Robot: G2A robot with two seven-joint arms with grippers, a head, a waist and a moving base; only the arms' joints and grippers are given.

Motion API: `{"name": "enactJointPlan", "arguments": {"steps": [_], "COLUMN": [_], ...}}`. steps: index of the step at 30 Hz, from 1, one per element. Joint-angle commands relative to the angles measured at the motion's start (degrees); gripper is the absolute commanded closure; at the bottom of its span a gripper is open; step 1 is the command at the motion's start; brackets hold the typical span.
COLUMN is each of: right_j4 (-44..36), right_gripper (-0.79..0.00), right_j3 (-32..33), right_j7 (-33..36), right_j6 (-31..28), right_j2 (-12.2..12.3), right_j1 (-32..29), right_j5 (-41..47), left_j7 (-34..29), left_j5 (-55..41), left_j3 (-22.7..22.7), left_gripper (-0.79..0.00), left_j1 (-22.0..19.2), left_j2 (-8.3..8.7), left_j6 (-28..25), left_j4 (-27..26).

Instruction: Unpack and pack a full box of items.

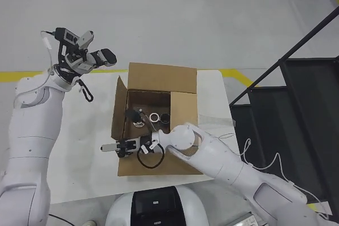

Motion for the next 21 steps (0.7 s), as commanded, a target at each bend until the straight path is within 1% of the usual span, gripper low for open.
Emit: {"name": "enactJointPlan", "arguments": {"steps": [1, 3, 5, 8, 10, 14, 17, 21], "right_j4": [0.3, 0.7, 1.1, 1.4, 1.2, -1.4, -4.7, -8.3], "right_gripper": [-0.785, -0.785, -0.785, -0.785, -0.785, -0.785, -0.785, -0.785], "right_j3": [-0.6, -1.0, -1.1, -0.9, -0.2, 2.5, 5.6, 8.4], "right_j7": [-0.5, -0.9, -1.1, -1.5, -1.4, -0.6, 0.8, 2.3], "right_j6": [0.1, 0.1, 0.2, 0.5, 0.5, 1.2, 1.8, 2.7], "right_j2": [-0.4, -0.8, -1.2, -1.4, -1.3, -0.2, 1.1, 2.3], "right_j1": [0.2, 0.4, 0.5, 0.3, -0.2, -2.5, -5.1, -7.9], "right_j5": [-0.4, -0.9, -1.1, -1.5, -1.7, -2.3, -2.6, -3.7], "left_j7": [-0.8, -1.2, -0.9, 1.5, 2.2, 3.7, 4.4, 3.7], "left_j5": [0.0, 0.8, 2.0, 4.0, 4.7, 4.7, 4.3, 2.3], "left_j3": [0.1, 0.5, 1.5, 3.2, 4.0, 4.3, 4.2, 2.9], "left_gripper": [-0.785, -0.785, -0.785, -0.785, -0.785, -0.785, -0.785, -0.785], "left_j1": [0.1, 0.1, -0.5, -1.9, -2.9, -4.1, -4.7, -4.3], "left_j2": [0.1, 0.26, 0.3, 0.2, 0.11, -0.02, -0.08, 0.0], "left_j6": [1.7, 4.6, 8.7, 15.0, 17.8, 18.0, 17.4, 12.1], "left_j4": [-1.9, -2.7, -2.4, 0.5, 2.8, 6.7, 8.3, 7.2]}}
